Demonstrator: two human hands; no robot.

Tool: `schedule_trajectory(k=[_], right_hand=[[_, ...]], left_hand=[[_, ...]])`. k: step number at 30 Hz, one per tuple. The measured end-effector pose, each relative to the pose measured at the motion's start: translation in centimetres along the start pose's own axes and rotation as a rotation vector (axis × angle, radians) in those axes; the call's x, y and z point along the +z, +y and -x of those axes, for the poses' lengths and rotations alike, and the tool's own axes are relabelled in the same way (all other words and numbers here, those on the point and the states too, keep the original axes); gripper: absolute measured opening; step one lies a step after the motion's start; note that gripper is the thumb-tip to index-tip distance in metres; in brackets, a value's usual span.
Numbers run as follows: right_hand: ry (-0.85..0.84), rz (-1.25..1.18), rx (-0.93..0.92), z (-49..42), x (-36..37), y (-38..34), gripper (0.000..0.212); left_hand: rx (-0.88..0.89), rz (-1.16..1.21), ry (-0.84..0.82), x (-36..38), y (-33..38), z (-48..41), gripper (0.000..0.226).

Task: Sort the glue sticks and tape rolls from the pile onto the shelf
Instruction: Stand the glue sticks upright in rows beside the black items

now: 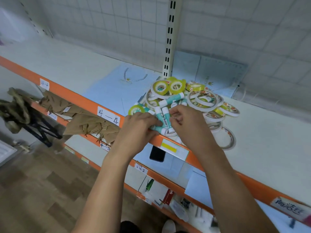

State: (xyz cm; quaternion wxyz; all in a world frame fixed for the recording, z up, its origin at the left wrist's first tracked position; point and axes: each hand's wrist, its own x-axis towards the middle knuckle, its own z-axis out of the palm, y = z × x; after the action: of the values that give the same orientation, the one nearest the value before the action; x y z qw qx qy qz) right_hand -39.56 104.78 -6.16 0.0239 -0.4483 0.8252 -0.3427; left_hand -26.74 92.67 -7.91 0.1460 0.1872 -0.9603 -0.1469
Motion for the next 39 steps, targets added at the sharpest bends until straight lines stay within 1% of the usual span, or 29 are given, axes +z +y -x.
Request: schedule_trajectory(k=[2, 5, 8, 10, 16, 20, 21, 26, 29, 33, 39], right_hand=[[-0.004, 0.020, 0.034, -0.4, 0.8, -0.5, 0.021], [0.009, 0.093, 0.095, -1.0, 1.9, -0.9, 0.022], [0.014, 0.151, 0.145, -1.3, 2.6, -1.3, 0.023], [0.035, 0.147, 0.167, -1.3, 2.8, -1.8, 0.025], [0.156, 0.116, 0.151, 0.1, 1.8, -3.3, 0.026], [0.201, 0.228, 0.252, 2.6, 0.1, -3.0, 0.041], [0.204, 0.255, 0.277, 3.6, -0.4, -2.7, 0.042], [0.275, 0.279, 0.488, 9.7, -3.7, -0.7, 0.028], [0.343, 0.284, 0.574, 13.8, -6.2, 1.0, 0.022], [0.424, 0.300, 0.679, 19.7, -10.3, 3.7, 0.024], [0.478, 0.332, 0.789, 30.6, -17.6, 9.0, 0.022]], left_hand=[[0.058, 0.079, -0.025, -0.6, -0.8, -0.5, 0.028], [0.114, 0.182, -0.006, -1.6, -1.8, -1.2, 0.026], [0.141, 0.152, -0.021, -2.3, -2.9, -1.7, 0.027], [0.148, 0.139, -0.030, -2.4, -3.6, -1.9, 0.028], [0.229, 0.198, -0.033, -2.3, -3.8, -2.4, 0.024], [0.305, 0.245, -0.054, -1.5, -1.9, -2.8, 0.018], [0.329, 0.262, -0.064, -1.3, -1.2, -2.9, 0.016], [0.495, 0.302, -0.153, 0.7, 5.1, -2.9, 0.014], [0.602, 0.297, -0.181, 1.9, 10.1, -2.6, 0.015], [0.710, 0.309, -0.233, 4.0, 17.6, -1.6, 0.013], [0.845, 0.316, -0.289, 8.0, 31.1, 1.5, 0.016]])
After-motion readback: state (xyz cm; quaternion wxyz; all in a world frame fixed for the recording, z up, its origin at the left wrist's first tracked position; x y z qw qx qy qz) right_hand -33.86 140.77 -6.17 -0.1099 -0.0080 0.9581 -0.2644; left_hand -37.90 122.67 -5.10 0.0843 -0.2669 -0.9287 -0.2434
